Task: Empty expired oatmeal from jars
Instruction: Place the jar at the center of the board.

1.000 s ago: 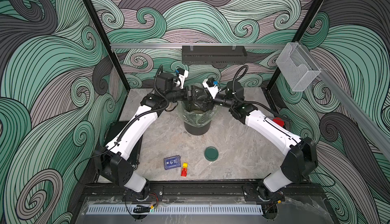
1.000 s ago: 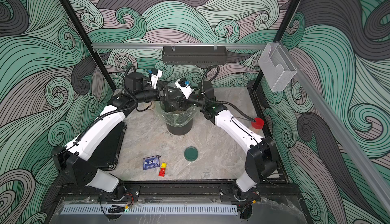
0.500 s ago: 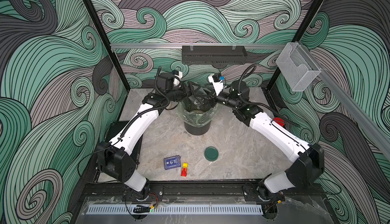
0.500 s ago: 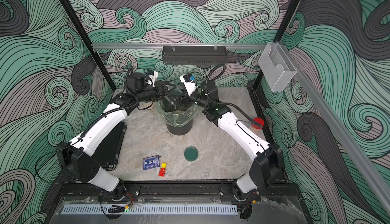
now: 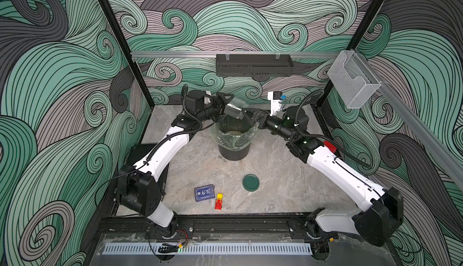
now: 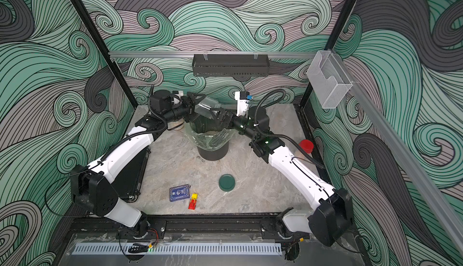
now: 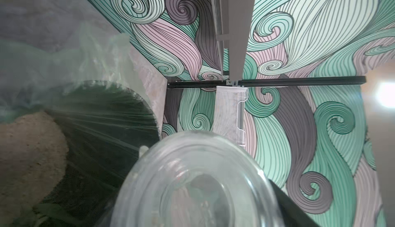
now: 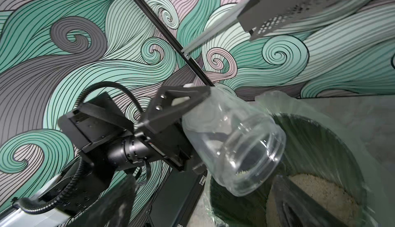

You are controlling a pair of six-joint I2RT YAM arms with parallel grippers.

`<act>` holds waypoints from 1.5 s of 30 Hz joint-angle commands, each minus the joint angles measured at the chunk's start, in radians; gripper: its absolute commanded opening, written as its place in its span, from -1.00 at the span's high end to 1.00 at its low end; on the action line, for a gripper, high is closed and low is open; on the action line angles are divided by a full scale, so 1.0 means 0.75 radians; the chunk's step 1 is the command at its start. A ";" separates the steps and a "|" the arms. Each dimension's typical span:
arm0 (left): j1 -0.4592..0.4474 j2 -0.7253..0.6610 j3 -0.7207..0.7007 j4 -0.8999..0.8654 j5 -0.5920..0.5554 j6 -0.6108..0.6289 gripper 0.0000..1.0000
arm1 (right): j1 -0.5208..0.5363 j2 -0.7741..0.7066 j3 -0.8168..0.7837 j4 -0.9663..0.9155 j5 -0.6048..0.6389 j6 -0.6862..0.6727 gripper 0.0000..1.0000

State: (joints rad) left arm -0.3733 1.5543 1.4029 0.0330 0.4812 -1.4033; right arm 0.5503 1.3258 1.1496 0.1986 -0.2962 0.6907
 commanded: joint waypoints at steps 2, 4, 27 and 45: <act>0.008 -0.027 -0.030 0.299 0.045 -0.268 1.00 | -0.031 -0.001 -0.007 0.038 0.031 0.148 -0.98; 0.010 -0.026 -0.055 0.353 0.047 -0.323 1.00 | -0.031 0.015 0.005 0.048 0.003 0.161 -0.98; 0.009 -0.028 -0.098 0.514 0.142 -0.471 1.00 | 0.002 0.277 0.227 0.185 -0.094 0.280 -0.68; -0.002 -0.054 -0.112 0.524 0.152 -0.488 1.00 | -0.012 0.341 0.179 0.498 -0.154 0.366 -0.98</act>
State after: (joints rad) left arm -0.3634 1.5513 1.3117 0.3485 0.5655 -1.7596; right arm 0.5407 1.5665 1.2839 0.4564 -0.3714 0.9436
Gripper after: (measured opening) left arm 0.861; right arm 0.989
